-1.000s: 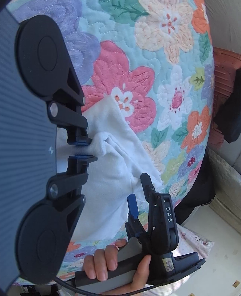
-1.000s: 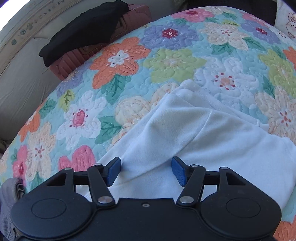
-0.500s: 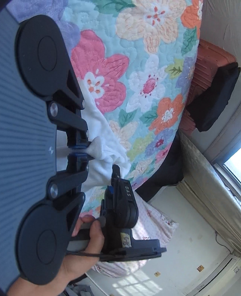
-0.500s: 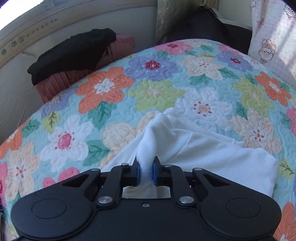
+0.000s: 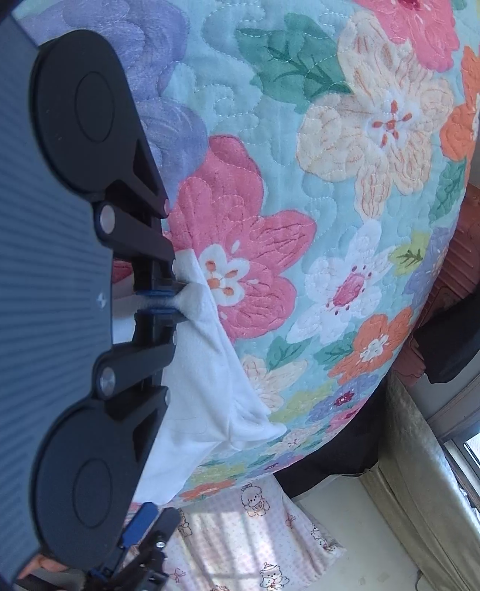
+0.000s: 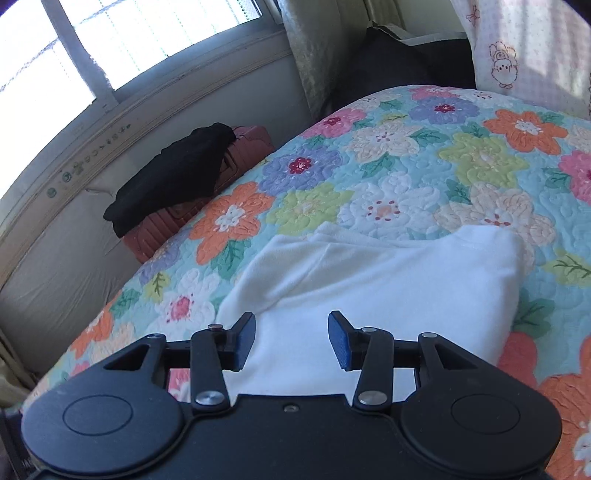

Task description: Fold clothes

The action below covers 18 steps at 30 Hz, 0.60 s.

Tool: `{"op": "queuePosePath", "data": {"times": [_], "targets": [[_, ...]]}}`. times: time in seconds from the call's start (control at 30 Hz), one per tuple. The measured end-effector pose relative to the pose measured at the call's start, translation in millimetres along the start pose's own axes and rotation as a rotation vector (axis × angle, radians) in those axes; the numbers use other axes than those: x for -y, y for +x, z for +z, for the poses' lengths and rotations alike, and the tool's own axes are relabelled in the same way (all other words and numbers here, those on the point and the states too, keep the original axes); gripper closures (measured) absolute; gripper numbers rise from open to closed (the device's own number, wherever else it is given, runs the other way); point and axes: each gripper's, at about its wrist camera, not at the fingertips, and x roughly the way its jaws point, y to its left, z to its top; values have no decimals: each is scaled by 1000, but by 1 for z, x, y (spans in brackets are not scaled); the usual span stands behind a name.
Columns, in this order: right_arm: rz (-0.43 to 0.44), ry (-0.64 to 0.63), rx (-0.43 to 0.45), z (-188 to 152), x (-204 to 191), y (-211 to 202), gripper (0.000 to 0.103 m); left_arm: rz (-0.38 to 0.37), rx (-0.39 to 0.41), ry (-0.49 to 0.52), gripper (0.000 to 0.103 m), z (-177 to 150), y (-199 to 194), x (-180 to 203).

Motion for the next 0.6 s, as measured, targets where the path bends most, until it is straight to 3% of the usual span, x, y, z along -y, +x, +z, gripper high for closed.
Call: {"op": "queuePosePath", "data": {"times": [0.1, 0.17, 0.27, 0.3, 0.37, 0.47, 0.53, 0.6], "targets": [[-30, 17, 39, -20, 29, -22, 46, 47, 33, 37, 92, -4, -16, 7], [-48, 32, 64, -33, 49, -36, 44, 83, 67, 48, 83, -7, -29, 7], [-43, 157, 62, -38, 86, -38, 44, 89, 74, 23, 83, -7, -46, -1], [-36, 197, 60, -40, 98, -38, 44, 52, 51, 0, 82, -7, -47, -4], [-10, 258, 66, -42, 115, -36, 43, -25, -12, -47, 66, -9, -46, -9], [65, 345, 56, -41, 137, -25, 40, -136, -152, -82, 57, -21, -30, -7], [129, 389, 28, -39, 147, -10, 30, -227, -237, -134, 55, -31, -15, -6], [172, 424, -9, -35, 155, 15, 23, -253, -289, -163, 49, -39, 0, -5]]}}
